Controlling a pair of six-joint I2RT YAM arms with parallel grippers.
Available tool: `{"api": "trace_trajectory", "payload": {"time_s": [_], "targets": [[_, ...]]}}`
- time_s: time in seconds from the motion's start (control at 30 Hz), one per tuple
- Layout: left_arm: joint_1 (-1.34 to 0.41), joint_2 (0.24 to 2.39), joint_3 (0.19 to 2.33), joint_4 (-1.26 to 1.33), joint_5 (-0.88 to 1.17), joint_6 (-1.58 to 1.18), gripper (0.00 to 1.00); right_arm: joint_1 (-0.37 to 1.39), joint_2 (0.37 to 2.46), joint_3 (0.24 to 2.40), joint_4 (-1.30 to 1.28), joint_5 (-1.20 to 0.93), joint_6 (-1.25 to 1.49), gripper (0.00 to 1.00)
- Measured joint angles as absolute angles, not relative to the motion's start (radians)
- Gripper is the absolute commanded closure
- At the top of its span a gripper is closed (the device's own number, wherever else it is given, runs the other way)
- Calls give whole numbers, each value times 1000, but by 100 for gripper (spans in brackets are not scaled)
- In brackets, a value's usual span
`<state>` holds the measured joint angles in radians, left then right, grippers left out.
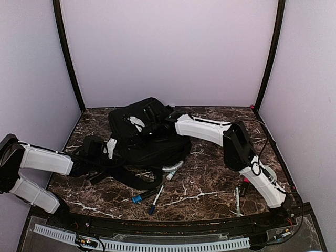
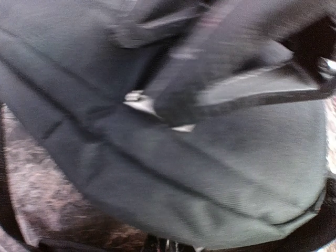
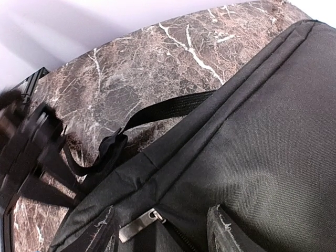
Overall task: Pack the student bag
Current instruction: Hold the student bag at the center of the board, then zip the largest pocket of the bag in the student bag, then hold the student bag at the center of the board.
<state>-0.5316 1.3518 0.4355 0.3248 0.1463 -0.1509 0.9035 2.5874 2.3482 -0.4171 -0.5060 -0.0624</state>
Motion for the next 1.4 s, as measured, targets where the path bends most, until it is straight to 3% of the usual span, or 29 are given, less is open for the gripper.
{"api": "trace_trajectory", "payload": {"time_s": [0.4, 0.93, 1.07, 1.23, 1.4], "targets": [[-706, 1475, 539, 293, 274, -100, 100, 912, 2629, 2369, -389, -477, -25, 45], [-790, 1600, 684, 328, 252, -98, 99, 889, 2627, 2379, -399, -509, -21, 45], [-799, 1655, 719, 373, 249, -113, 95, 863, 2552, 2308, -424, -515, -11, 44], [-808, 1670, 744, 380, 240, -119, 79, 802, 2381, 2159, -458, -504, 26, 43], [-815, 1637, 783, 272, 241, -101, 69, 734, 2129, 1938, -443, -495, 39, 41]]}}
